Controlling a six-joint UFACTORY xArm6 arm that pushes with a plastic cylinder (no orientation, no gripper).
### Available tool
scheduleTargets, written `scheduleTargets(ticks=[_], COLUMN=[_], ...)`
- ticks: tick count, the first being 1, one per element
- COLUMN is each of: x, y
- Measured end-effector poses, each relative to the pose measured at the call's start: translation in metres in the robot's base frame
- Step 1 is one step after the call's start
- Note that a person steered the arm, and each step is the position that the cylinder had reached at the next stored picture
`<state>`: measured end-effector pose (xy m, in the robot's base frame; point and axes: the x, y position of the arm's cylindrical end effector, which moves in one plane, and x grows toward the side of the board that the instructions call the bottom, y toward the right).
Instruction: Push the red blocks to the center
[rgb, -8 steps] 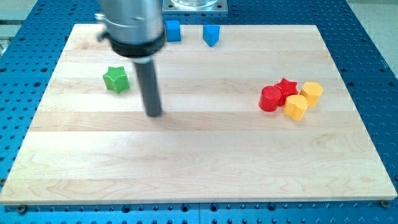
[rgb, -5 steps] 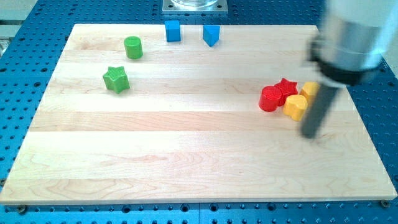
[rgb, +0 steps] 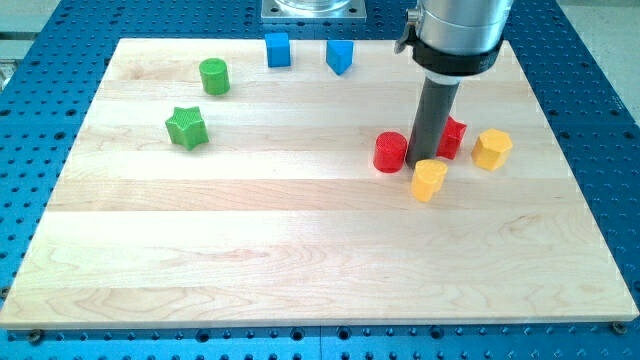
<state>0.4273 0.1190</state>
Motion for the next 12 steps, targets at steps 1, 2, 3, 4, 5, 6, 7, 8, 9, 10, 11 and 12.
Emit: scheduleTargets(ticks=[1,2,3,4,5,6,7,8,9,10,11,12], x=[0.011,0.016,0.026,0.040,-0.004,-0.028,-0.067,-0.054,-0.036,-0.014,-0.020,-0.036], y=[-0.076,-0.073,-0.118,-0.046,-0.006,0.012,0.046,0.115,0.146,0.110,0.037,0.054])
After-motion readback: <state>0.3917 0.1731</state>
